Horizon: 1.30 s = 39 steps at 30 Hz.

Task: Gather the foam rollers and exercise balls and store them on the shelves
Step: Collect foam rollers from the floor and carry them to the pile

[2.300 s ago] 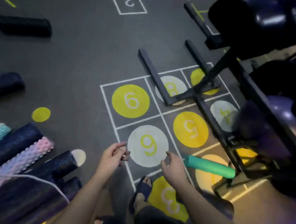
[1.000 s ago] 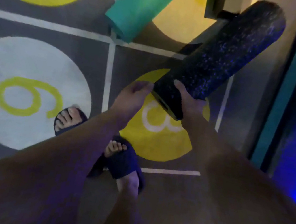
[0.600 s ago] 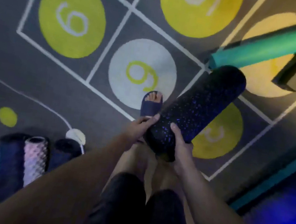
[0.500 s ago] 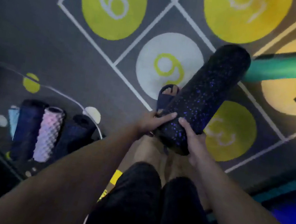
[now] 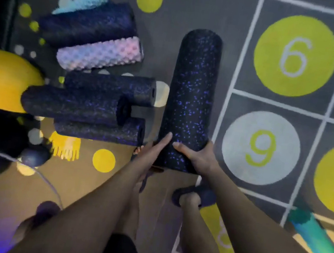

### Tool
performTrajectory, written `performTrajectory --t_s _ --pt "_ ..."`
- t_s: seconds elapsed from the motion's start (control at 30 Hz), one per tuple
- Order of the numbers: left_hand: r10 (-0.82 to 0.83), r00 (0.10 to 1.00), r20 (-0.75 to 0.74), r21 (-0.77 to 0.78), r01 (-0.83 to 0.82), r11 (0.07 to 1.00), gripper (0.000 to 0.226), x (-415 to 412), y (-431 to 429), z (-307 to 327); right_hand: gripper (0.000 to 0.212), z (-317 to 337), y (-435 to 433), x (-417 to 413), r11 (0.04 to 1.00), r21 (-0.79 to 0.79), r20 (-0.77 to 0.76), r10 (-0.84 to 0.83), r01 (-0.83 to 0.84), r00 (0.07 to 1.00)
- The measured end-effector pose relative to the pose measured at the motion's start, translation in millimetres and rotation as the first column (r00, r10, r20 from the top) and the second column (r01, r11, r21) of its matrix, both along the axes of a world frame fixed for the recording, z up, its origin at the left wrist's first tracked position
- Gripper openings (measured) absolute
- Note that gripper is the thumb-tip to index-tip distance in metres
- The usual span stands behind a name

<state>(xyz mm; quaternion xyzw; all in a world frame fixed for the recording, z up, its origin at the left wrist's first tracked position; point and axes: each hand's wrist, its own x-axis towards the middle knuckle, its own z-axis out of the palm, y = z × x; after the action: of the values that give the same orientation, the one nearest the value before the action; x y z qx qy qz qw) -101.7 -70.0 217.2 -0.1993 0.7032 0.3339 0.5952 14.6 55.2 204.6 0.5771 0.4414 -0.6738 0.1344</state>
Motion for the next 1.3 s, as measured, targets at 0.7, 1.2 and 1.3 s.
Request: performTrajectory --t_s 0.7,1.2,1.3 --pt "0.858 0.476 -0.191 0.418 -0.752 0.51 0.053 -320.9 -185.1 14.9 0.073 24.6 -149.5 -428.2 0.098 0.769 0.17 0.921 -0.631 0.351" --pt "0.249 0.954 -0.169 0.259 -0.2 0.945 0.019 -35.1 -0.1 -7.2 0.052 -39.7 -24.9 14.5 0.636 0.354 0.408 0.554 -0.685 0.725" --pt "0.026 0.983 -0.182 0.268 0.024 0.963 0.021 43.3 48.7 -14.8 0.051 -41.9 11.4 110.3 0.758 0.352 0.422 0.396 -0.55 0.816"
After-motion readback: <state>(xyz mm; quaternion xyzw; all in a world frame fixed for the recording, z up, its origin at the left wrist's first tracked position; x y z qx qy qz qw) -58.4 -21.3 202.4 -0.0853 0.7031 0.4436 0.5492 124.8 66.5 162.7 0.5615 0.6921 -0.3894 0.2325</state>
